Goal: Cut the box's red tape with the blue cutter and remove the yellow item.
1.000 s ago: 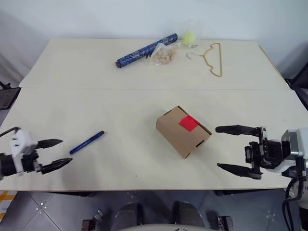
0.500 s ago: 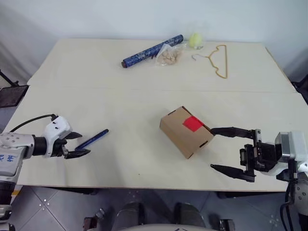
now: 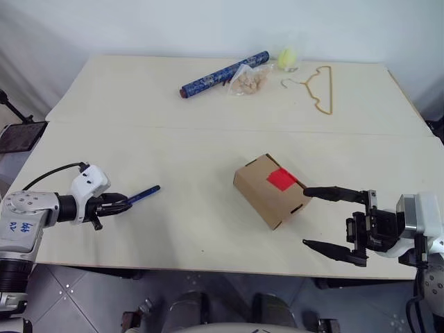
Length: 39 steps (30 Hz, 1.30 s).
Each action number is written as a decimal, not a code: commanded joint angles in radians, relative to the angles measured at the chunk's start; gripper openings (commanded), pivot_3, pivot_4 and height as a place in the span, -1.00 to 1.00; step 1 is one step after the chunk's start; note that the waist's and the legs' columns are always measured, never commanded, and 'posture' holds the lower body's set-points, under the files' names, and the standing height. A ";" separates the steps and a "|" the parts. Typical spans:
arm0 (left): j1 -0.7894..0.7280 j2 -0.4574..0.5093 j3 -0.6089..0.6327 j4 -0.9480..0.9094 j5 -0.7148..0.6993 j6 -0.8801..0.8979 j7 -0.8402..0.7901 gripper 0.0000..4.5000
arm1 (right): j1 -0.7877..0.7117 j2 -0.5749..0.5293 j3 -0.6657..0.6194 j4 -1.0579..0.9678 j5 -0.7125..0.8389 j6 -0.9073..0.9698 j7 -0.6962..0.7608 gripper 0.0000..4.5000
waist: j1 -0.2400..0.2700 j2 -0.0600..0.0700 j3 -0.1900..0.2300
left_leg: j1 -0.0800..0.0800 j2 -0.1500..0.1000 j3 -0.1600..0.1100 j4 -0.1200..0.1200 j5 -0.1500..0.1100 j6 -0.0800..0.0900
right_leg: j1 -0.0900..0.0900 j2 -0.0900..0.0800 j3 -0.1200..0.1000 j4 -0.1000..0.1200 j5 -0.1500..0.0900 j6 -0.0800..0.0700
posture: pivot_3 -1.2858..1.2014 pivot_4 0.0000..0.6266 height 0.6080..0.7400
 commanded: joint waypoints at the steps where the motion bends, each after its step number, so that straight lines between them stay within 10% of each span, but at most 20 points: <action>1: 0.023 -0.017 -0.051 -0.003 0.014 -0.001 -0.019 -0.61 | 0.004 -0.010 -0.029 -0.014 0.005 -0.017 0.004 1.00 | 0.000 0.000 0.000 | 0.000 0.000 0.000 0.000 0.000 0.000 | 0.000 0.000 0.000 0.000 0.000 0.000 | 0.03 -0.52 1.00; 18: -0.046 -0.042 -0.085 -0.216 -0.097 -0.062 -0.173 -0.81 | 0.074 -0.025 -0.086 -0.023 -0.003 -0.012 -0.004 1.00 | -0.002 -0.003 0.001 | -0.002 0.000 0.000 0.000 0.000 0.000 | 0.000 0.000 -0.001 -0.001 0.000 0.000 | 0.03 -0.52 1.00; 39: -0.328 -0.355 -0.746 -0.607 0.186 0.386 0.069 -0.81 | 0.477 -0.090 -0.153 -0.212 -0.164 0.185 -0.198 0.92 | 0.002 -0.004 0.002 | -0.003 0.000 0.000 0.003 0.001 0.002 | 0.002 0.002 0.001 -0.007 0.000 0.000 | 0.03 -0.52 1.00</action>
